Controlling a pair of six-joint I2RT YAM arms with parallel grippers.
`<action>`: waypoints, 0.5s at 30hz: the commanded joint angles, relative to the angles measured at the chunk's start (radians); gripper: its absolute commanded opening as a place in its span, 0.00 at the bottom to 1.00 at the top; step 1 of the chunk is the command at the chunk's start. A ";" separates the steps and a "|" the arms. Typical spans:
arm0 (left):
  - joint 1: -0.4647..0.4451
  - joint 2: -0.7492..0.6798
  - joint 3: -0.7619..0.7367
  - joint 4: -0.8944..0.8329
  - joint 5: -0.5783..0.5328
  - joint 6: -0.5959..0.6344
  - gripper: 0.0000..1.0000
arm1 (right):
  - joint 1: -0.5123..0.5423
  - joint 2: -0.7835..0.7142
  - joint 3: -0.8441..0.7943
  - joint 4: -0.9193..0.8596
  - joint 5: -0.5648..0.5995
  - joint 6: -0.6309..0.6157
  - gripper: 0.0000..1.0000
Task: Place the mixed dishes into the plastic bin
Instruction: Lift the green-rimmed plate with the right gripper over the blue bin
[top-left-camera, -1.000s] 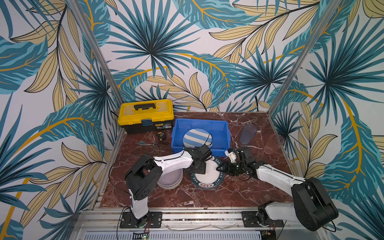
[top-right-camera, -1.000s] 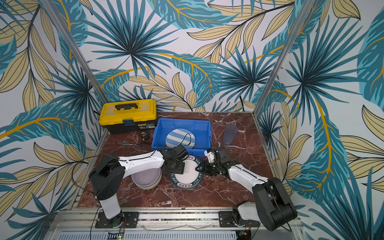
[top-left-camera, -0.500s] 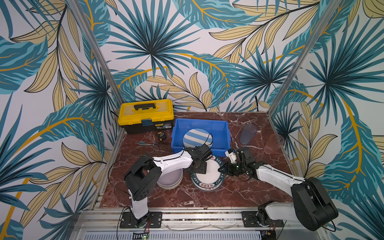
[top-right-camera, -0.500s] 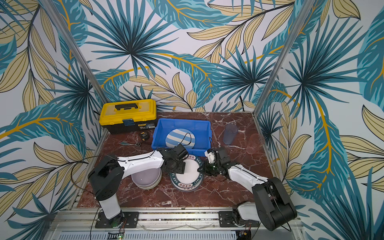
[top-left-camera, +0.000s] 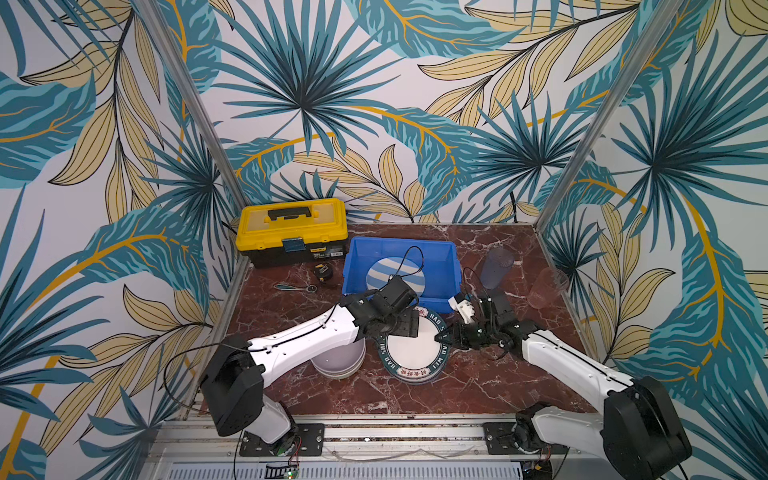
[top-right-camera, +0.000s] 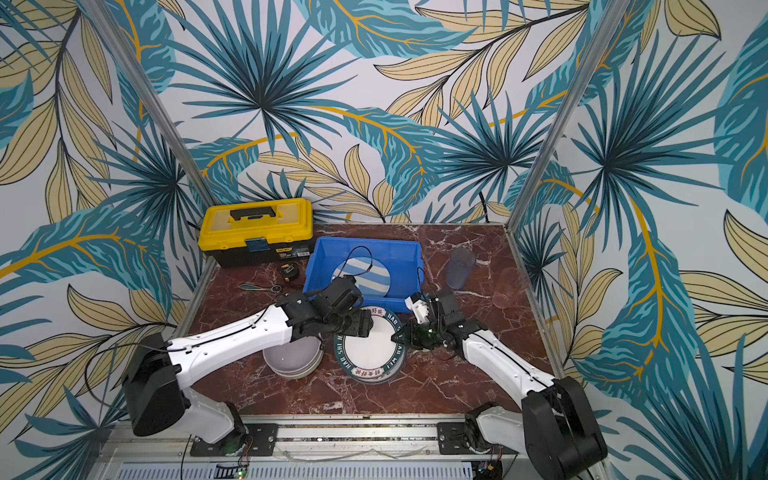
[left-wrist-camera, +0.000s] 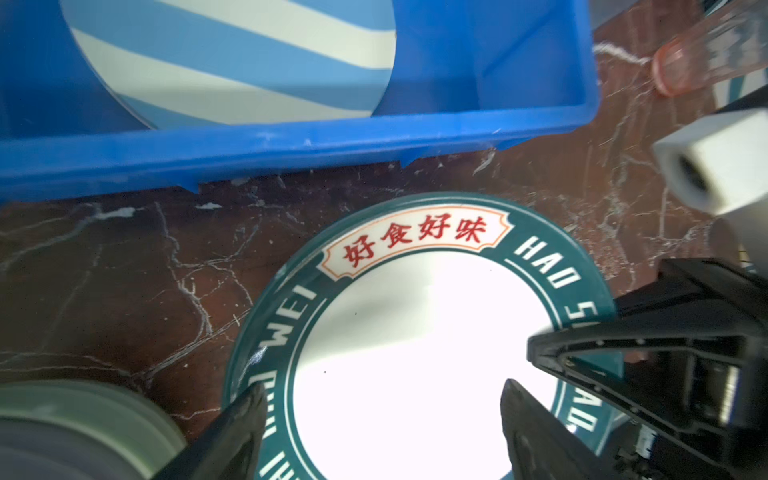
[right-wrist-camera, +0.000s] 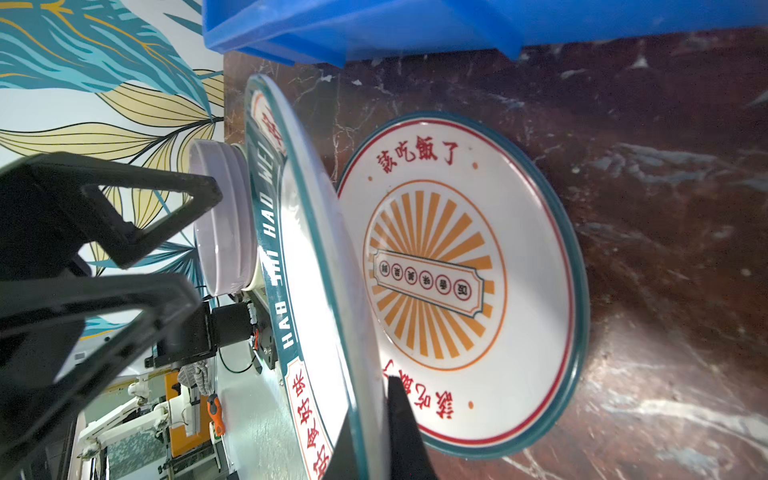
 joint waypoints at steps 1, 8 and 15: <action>0.015 -0.079 0.020 -0.011 -0.049 0.016 0.89 | 0.004 -0.030 0.054 -0.028 -0.070 -0.025 0.00; 0.061 -0.269 -0.067 -0.013 -0.095 0.034 0.90 | 0.003 0.042 0.201 -0.035 -0.057 -0.010 0.00; 0.088 -0.404 -0.144 -0.021 -0.095 0.047 0.90 | -0.004 0.218 0.459 -0.095 -0.011 -0.046 0.00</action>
